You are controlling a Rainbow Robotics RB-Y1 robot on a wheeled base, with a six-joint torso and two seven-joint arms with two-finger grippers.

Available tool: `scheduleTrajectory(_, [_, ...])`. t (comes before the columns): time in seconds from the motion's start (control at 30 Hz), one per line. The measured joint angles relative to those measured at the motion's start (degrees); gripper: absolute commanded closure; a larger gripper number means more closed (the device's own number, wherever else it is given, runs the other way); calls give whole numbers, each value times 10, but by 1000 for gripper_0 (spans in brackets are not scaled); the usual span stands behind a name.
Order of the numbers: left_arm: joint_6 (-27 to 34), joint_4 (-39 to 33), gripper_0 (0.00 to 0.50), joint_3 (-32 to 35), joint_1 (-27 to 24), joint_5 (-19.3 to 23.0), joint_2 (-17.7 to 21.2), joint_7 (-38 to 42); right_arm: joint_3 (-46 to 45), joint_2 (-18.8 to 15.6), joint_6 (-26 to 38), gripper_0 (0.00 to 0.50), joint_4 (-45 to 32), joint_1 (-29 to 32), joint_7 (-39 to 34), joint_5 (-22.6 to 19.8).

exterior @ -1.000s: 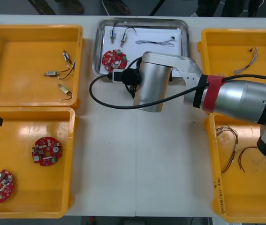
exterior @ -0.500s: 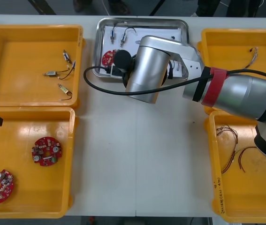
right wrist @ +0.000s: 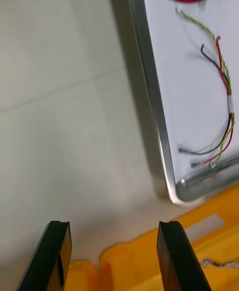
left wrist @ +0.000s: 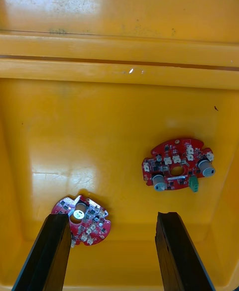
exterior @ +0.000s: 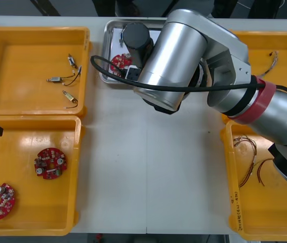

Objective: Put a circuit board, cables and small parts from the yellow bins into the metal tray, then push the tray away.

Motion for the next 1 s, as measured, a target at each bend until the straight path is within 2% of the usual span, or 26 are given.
scheduleTrajectory(0.1, [0, 0, 0, 0, 0, 0, 0, 0, -34, 0, 35, 0, -44, 21, 0, 0])
scheduleTrajectory(0.37, [0, 0, 0, 0, 0, 0, 0, 0, -135, -7, 36, 0, -178, 101, 0, -5])
scheduleTrajectory(0.77, [0, -1, 0, 0, 0, 0, 0, 0, -319, -84, 36, 0, -269, 233, -18, -112])
scheduleTrajectory(1.0, [0, -1, 0, 0, 0, 0, 0, 0, -464, -94, 36, 0, -297, 317, -35, -158])
